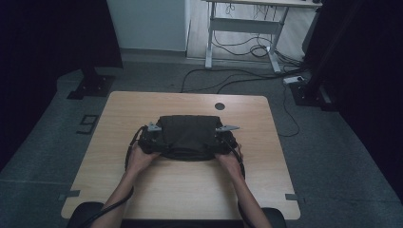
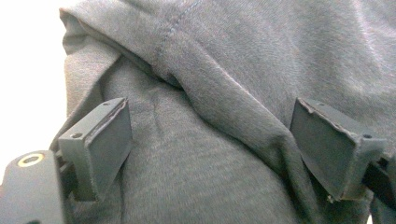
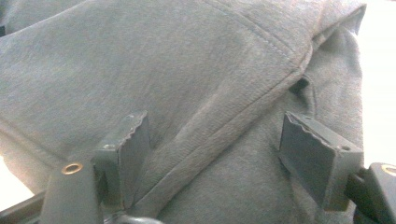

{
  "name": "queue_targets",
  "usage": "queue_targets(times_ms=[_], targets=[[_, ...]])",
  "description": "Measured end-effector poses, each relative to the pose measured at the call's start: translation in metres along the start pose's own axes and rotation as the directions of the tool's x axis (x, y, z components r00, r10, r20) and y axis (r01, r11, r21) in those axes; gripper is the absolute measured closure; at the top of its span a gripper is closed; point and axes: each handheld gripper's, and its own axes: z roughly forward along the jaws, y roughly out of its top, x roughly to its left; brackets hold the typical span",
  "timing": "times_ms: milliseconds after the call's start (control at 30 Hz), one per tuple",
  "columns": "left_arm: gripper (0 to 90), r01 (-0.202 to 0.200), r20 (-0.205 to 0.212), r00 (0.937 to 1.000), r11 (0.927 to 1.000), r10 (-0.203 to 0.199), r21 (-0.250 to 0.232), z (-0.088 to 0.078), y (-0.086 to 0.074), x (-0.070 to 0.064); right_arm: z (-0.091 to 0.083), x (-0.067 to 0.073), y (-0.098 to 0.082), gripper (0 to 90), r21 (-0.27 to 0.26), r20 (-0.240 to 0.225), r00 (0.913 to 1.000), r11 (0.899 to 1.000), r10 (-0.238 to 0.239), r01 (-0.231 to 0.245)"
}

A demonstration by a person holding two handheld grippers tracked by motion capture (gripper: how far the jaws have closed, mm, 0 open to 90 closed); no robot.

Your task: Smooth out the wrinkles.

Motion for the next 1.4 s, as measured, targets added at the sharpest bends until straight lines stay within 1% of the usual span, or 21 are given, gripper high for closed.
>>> queue_targets(times_ms=[67,167,200,267,367,467,500,533,567,700,767,800,833,867,967,1133,1300,1400], targets=[[11.7,-0.012,0.008,0.9999,0.9999,0.012,-0.001,-0.006,0.001,-0.001,-0.003,0.002,0.001,22.5,-0.004,-0.009,0.9999,1.0,-0.007,0.007],[10.7,-0.02,0.012,0.9997,0.9997,0.02,-0.015,-0.018,0.0,-0.003,-0.008,0.005,0.002,18.0,-0.009,-0.022,0.9997,1.0,-0.011,0.011],[10.3,-0.02,0.012,0.9997,0.9997,0.02,-0.015,-0.018,0.0,-0.003,-0.008,0.005,0.002,18.0,-0.009,-0.022,0.9997,1.0,-0.011,0.011],[10.1,-0.021,0.02,0.9996,0.9995,0.022,-0.024,-0.026,0.0,-0.004,-0.014,0.009,0.003,14.6,-0.015,-0.041,0.9989,1.0,-0.023,0.023],[9.6,-0.026,0.02,0.9994,0.999,0.027,-0.035,-0.035,-0.001,-0.004,-0.019,0.011,0.003,14.0,-0.012,-0.051,0.9979,0.999,-0.04,0.039],[9.0,-0.04,0.026,0.9988,0.9981,0.041,-0.047,-0.047,-0.002,-0.006,-0.026,0.012,0.003,13.6,-0.019,-0.06,0.997,0.999,-0.048,0.047],[9.0,-0.04,0.026,0.9988,0.9981,0.041,-0.047,-0.047,-0.002,-0.006,-0.026,0.012,0.003,13.6,-0.019,-0.06,0.997,0.999,-0.048,0.047],[8.8,-0.046,0.028,0.9985,0.9977,0.047,-0.05,-0.052,-0.003,-0.007,-0.033,0.013,0.004,12.7,-0.03,-0.061,0.9969,0.998,-0.051,0.049],[8.5,-0.048,0.03,0.9983,0.9974,0.05,-0.054,-0.054,-0.004,-0.008,-0.035,0.013,0.005,12.5,-0.034,-0.062,0.9966,0.998,-0.054,0.052],[7.2,-0.065,0.027,0.9975,0.9966,0.066,-0.051,-0.063,-0.008,-0.011,-0.046,0.015,0.006,12.2,-0.048,-0.066,0.9957,0.997,-0.065,0.062],[6.3,-0.078,0.027,0.9965,0.9959,0.08,-0.045,-0.068,-0.011,-0.013,-0.052,0.016,0.006,12.1,-0.052,-0.067,0.995,0.996,-0.073,0.07],[5.9,-0.092,0.02,0.9955,0.995,0.093,-0.038,-0.07,-0.012,-0.014,-0.056,0.017,0.005,12.1,-0.055,-0.067,0.9944,0.995,-0.082,0.078],[5.0,-0.092,0.02,0.9955,0.995,0.093,-0.038,-0.07,-0.012,-0.014,-0.06,0.017,0.004,11.8,-0.057,-0.066,0.9943,0.995,-0.083,0.079],[4.4,-0.105,0.012,0.9943,0.994,0.106,-0.031,-0.074,-0.015,-0.016,-0.063,0.018,0.003,11.7,-0.06,-0.065,0.994,0.995,-0.088,0.084],[2.9,-0.12,0.002,0.9928,0.9926,0.12,-0.02,-0.08,-0.02,-0.018,-0.071,0.018,0.001,11.7,-0.063,-0.064,0.9933,0.994,-0.097,0.093],[0.6,-0.134,-0.018,0.9908,0.9909,0.134,-0.011,-0.092,-0.031,-0.019,-0.087,0.019,-0.005,11.7,-0.07,-0.054,0.992,0.991,-0.114,0.111],[0.0,-0.127,-0.028,0.9915,0.9918,0.127,-0.008,-0.103,-0.046,-0.018,-0.102,0.019,-0.016,12.0,-0.072,-0.047,0.9908,0.99,-0.127,0.123],[0.0,-0.111,-0.029,0.9934,0.9938,0.111,-0.003,-0.106,-0.058,-0.016,-0.108,0.016,-0.025,12.7,-0.072,-0.043,0.9914,0.99,-0.124,0.12]])
